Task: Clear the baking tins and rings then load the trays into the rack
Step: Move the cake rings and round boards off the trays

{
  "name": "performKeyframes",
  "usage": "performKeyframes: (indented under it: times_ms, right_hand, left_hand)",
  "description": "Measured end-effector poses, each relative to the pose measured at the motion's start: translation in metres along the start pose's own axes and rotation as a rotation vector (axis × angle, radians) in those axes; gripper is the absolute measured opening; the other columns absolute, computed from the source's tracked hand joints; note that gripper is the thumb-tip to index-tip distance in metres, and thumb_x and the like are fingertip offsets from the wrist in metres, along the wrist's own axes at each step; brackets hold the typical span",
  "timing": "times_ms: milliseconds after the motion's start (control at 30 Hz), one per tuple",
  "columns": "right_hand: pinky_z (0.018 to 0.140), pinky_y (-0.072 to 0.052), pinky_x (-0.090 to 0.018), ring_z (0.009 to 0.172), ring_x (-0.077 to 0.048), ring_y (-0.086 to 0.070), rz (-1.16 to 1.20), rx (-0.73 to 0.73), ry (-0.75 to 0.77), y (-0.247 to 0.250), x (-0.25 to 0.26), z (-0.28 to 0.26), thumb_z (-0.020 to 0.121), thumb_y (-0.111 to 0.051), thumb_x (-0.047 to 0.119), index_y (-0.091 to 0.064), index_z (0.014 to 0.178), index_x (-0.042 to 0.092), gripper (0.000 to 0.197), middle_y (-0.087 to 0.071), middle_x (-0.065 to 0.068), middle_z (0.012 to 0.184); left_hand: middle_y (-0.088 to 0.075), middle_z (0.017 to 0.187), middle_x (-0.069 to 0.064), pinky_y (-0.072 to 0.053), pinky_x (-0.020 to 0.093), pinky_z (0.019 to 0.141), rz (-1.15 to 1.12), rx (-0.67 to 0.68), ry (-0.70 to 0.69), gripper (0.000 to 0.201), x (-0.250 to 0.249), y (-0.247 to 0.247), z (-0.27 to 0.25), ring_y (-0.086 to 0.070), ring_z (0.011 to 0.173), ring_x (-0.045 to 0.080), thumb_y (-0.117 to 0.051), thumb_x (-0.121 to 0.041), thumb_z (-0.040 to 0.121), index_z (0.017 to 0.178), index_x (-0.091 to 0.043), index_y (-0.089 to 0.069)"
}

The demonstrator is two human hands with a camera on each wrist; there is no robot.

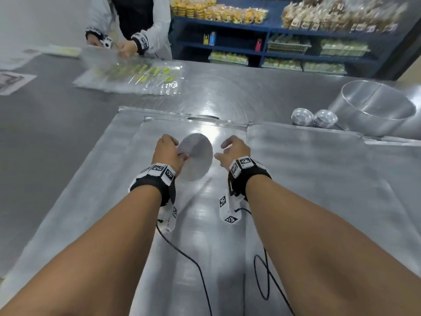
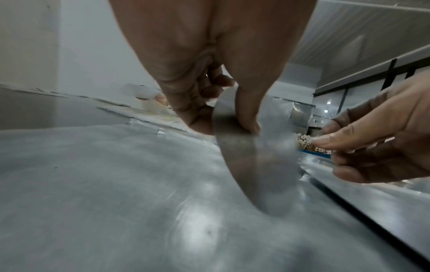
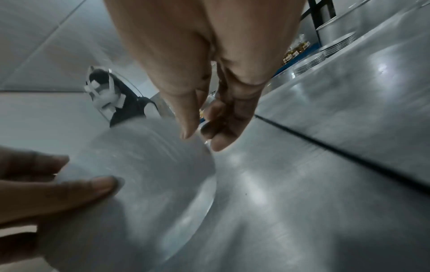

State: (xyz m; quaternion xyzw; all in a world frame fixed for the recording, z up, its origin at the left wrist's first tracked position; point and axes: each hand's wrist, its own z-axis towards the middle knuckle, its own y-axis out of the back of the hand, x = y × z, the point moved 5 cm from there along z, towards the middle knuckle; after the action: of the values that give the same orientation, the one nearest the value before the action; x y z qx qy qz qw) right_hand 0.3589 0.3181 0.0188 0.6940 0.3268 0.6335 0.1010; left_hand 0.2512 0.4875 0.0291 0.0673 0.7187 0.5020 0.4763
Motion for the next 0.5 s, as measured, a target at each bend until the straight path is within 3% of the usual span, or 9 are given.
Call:
performKeyframes:
  times_ms: [67,133,200,333,433,500]
  right_hand:
    - [0.073,-0.061,-0.043,0.076,-0.027,-0.07,0.055,0.012,0.018,0.024,0.002,-0.015,0.075,-0.079,0.008,-0.062,0.09,0.013,0.023,-0.068,-0.014,0.095]
    - [0.075,-0.061,-0.042,0.076,-0.028,-0.07,0.06,0.013,0.032,0.05,0.003,-0.027,0.076,-0.079,0.008,-0.063,0.094,0.014,0.024,-0.068,-0.013,0.098]
    - [0.077,-0.06,-0.04,0.076,-0.026,-0.069,0.029,0.023,0.048,0.072,0.0,-0.039,0.077,-0.079,0.011,-0.063,0.095,0.016,0.025,-0.067,-0.011,0.103]
    - [0.073,-0.057,-0.032,0.073,-0.022,-0.064,-0.112,0.102,0.09,0.097,-0.015,-0.06,0.076,-0.08,0.015,-0.063,0.091,0.02,0.023,-0.066,-0.009,0.107]
    - [0.062,-0.05,-0.024,0.077,-0.021,-0.06,-0.246,0.2,0.103,0.101,-0.026,-0.071,0.078,-0.08,0.017,-0.064,0.089,0.019,0.02,-0.067,-0.006,0.102]
    - [0.066,-0.051,-0.025,0.08,-0.021,-0.06,-0.282,0.255,0.091,0.099,-0.028,-0.075,0.079,-0.08,0.017,-0.061,0.08,0.02,0.02,-0.063,-0.003,0.094]
  left_hand:
    - [-0.06,0.102,0.008,-0.044,0.03,0.079,-0.027,-0.059,0.004,0.024,-0.019,0.008,-0.02,-0.062,0.102,0.027,-0.063,0.0,0.087,0.108,-0.008,-0.054]
    - [-0.061,0.09,0.003,-0.049,0.031,0.08,-0.048,-0.098,0.01,0.024,-0.038,0.015,-0.042,-0.064,0.093,0.023,-0.055,0.006,0.085,0.102,-0.011,-0.057]
    - [-0.064,0.098,0.008,-0.046,0.028,0.078,-0.024,-0.093,0.02,0.018,-0.051,0.017,-0.063,-0.059,0.089,0.021,-0.061,-0.003,0.087,0.104,-0.009,-0.059]
    - [-0.069,0.112,0.014,-0.048,0.028,0.083,0.035,-0.036,0.115,0.018,-0.046,0.005,-0.098,-0.066,0.102,0.029,-0.065,-0.01,0.087,0.105,-0.008,-0.066]
    - [-0.071,0.111,0.014,-0.05,0.028,0.085,0.049,-0.014,0.183,0.026,-0.035,0.002,-0.116,-0.069,0.101,0.03,-0.071,-0.017,0.085,0.109,-0.007,-0.07]
    - [-0.069,0.118,0.013,-0.051,0.03,0.088,0.075,-0.011,0.221,0.029,-0.03,0.006,-0.121,-0.067,0.107,0.031,-0.07,-0.014,0.086,0.114,-0.008,-0.071]
